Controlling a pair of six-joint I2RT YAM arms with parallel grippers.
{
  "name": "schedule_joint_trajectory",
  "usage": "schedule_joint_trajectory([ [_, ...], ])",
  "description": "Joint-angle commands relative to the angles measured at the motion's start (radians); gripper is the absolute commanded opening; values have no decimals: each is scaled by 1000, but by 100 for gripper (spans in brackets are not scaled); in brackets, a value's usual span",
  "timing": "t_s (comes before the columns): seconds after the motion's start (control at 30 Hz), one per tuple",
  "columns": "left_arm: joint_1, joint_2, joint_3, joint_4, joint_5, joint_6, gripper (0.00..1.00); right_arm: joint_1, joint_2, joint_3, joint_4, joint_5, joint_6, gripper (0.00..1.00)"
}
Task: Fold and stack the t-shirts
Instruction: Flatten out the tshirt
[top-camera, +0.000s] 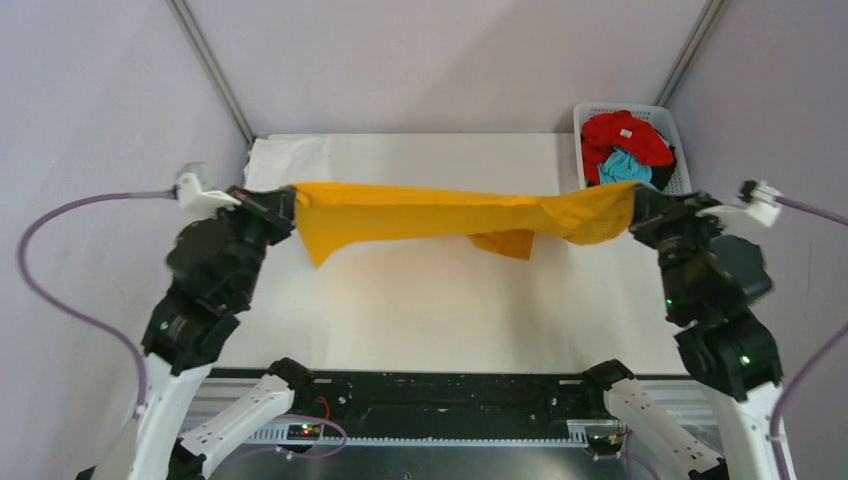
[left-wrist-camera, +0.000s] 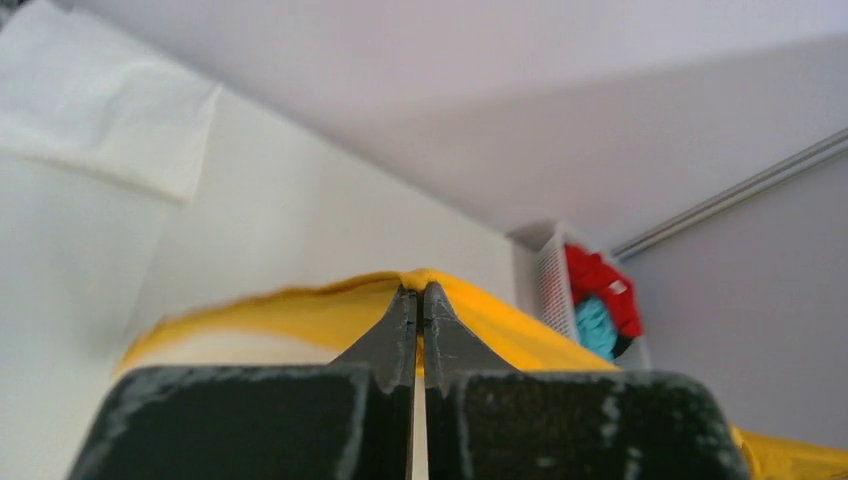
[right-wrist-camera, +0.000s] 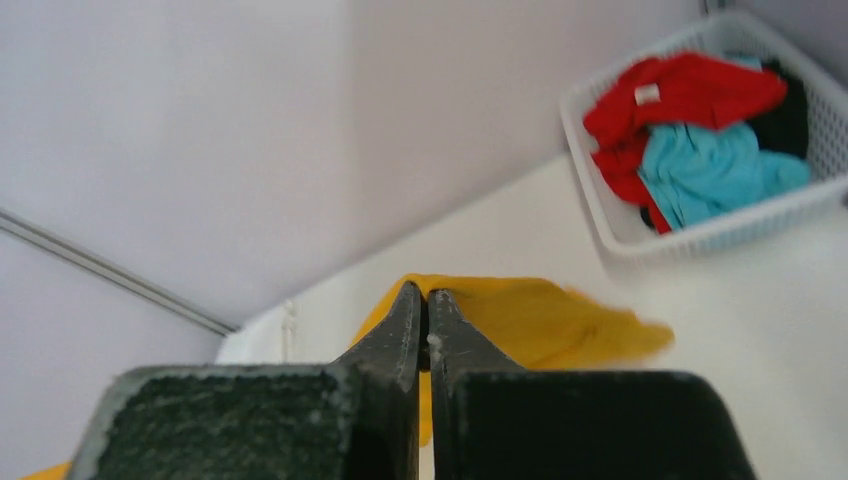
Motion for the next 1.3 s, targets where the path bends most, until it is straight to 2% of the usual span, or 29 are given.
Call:
schedule_joint_trajectory([
  [0.0, -5, -34, 145, -18, -21, 94, 0, -7, -41, 135, 41, -11, -78, 0],
  [0.1, -4, -57, 243, -23, 17, 113, 0, -7, -42, 225, 42, -41, -106, 0],
  [0.37, -5, -103, 412, -38, 156, 138, 0, -7, 70, 634, -87, -214, -174, 0],
  [0.6, -5, -128, 492, -75, 198, 149, 0, -7, 92, 758, -126, -287, -188, 0],
  [0.73, -4, -137, 436, -77, 143, 141, 0, -7, 79, 701, -113, -274, -207, 0],
  [0.9, -6, -97, 324, -72, 6, 134, 0, -7, 41, 513, -45, -190, -226, 0],
  [1.07, -6, 17, 180, -38, -204, 152, 0, -7, 32, 252, 84, -36, -245, 0],
  [1.27, -3, 167, 30, 23, -398, 121, 0, -8, 108, 52, 191, 22, -235, 0],
])
